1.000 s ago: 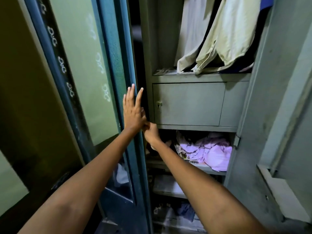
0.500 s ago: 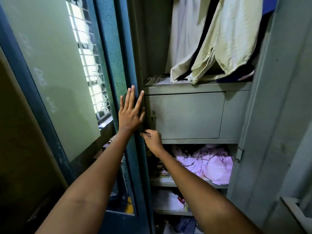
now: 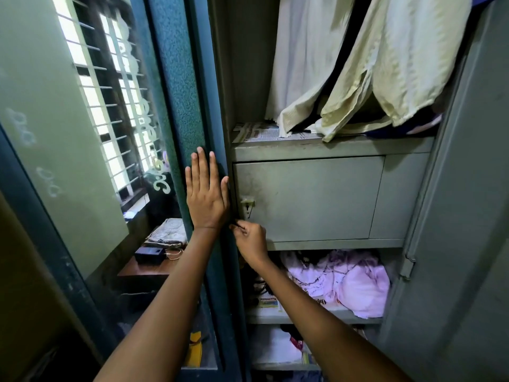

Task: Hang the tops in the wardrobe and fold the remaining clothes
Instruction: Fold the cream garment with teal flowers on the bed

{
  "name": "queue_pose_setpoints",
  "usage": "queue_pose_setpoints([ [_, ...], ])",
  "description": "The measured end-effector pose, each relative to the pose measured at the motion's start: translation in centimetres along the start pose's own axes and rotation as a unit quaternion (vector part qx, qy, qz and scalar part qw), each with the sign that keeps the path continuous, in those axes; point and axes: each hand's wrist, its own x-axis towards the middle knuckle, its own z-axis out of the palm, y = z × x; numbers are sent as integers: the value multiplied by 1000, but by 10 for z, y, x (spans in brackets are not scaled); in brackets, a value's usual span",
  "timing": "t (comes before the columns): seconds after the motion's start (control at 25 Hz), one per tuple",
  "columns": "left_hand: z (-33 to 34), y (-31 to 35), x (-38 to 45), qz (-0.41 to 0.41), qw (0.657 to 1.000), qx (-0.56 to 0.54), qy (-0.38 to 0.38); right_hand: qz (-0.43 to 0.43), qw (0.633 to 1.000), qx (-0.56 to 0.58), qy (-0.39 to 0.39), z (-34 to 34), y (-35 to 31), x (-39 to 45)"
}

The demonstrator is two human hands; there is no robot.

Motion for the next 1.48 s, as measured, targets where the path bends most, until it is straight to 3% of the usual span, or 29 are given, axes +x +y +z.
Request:
queue_pose_setpoints([
  [0.16, -1, 2, 2, 6, 1000, -1, -6, 1, 999, 27, -16, 1, -2, 1],
  [0.28, -5, 0, 2, 0, 1000, -5, -21, 48, 997, 46, -39, -3, -15, -6],
  [0.48, -16, 2, 2, -14, 997, -43, -61, 128, 981, 33, -141, -29, -33, -33],
  [0.68, -38, 5, 9, -30, 984, -103, -145, 129, 988, -72, -50, -68, -30, -86],
  [0.84, -76, 26, 10, -105, 947, -170, -252, 159, 982, -89, -40, -91, -32, -131],
  [0.96, -120, 41, -9, -108, 926, -176, -317, 146, 982, -116, -43, -106, -44, -163],
  [1.16, -198, 85, -34, -107, 898, -238, -353, 83, 979, -186, -25, -153, -77, -228],
  [1.28, -254, 140, -47, -126, 882, -273, -362, -38, 973, -228, -6, -190, -101, -295],
  [1.36, -287, 180, -57, -114, 860, -315, -385, -134, 952, -274, 29, -213, -110, -337],
  [1.48, -334, 240, -63, -86, 823, -368, -424, -252, 888, -363, 123, -250, -113, -388],
])
